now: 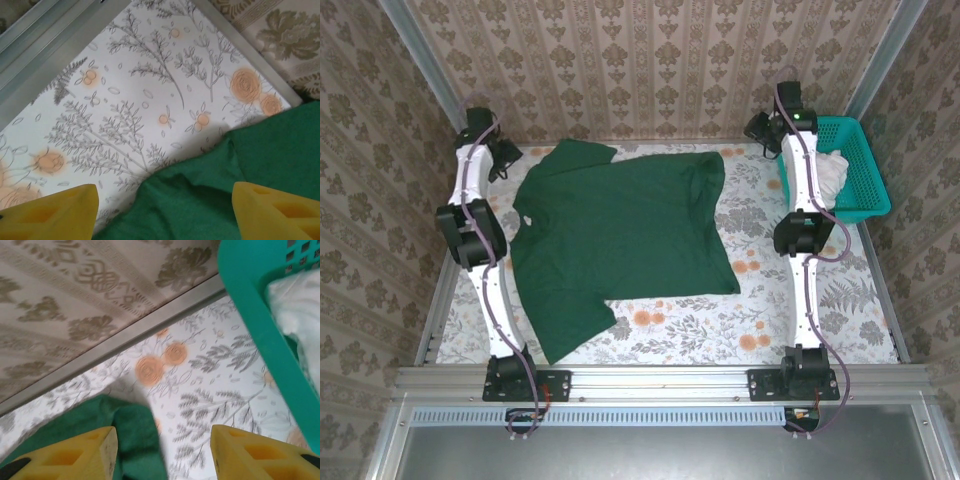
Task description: Fold and stack the t-shirts
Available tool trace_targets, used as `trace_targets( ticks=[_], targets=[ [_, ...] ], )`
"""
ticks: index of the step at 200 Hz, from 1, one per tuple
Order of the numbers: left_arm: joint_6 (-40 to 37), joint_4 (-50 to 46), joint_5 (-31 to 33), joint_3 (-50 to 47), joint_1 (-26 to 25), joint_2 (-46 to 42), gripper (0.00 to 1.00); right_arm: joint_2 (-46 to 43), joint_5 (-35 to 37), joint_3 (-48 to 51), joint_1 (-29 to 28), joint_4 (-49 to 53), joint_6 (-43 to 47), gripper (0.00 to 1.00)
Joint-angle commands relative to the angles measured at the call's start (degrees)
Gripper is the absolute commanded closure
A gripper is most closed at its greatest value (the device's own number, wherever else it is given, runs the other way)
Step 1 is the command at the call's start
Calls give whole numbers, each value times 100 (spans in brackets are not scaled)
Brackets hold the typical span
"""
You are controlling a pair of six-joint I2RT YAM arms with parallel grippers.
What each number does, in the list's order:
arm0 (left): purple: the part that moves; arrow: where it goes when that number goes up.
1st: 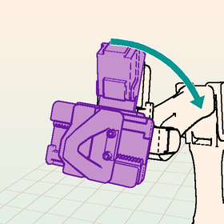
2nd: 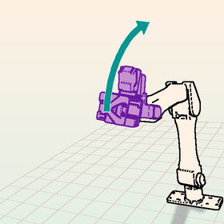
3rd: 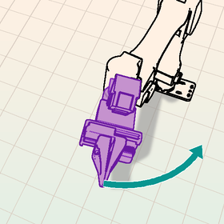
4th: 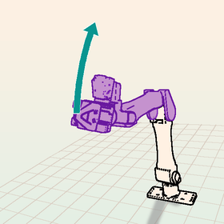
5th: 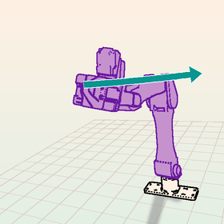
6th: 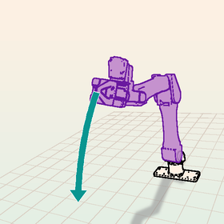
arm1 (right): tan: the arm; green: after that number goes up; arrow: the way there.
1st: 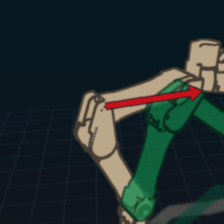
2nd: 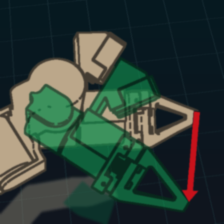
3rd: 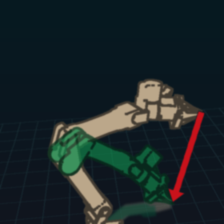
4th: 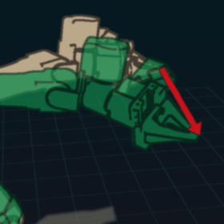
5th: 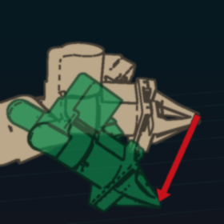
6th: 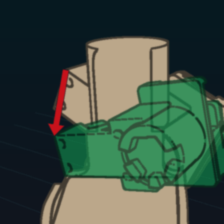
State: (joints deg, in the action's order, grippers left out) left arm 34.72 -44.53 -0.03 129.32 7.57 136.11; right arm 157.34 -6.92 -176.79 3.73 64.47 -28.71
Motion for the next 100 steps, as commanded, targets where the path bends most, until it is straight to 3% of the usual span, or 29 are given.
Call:
trace_targets(
  ticks=[1, 34, 71, 100],
  targets=[
    [25, -277, 68, -814, -103, -867, 31, -477, -623, -566, -218, 1511, 473, 48],
    [424, 273, -228, -3401, -481, -2422, 35, -687, -599, -566, -509, 3071, 790, 49],
    [519, 244, -261, -5670, -555, -4005, 36, -1292, 219, -548, -346, 3705, 795, 40],
    [509, 28, -484, -6623, -577, -4880, 37, -2528, 714, 817, -62, 3858, 750, 35]
  ],
)
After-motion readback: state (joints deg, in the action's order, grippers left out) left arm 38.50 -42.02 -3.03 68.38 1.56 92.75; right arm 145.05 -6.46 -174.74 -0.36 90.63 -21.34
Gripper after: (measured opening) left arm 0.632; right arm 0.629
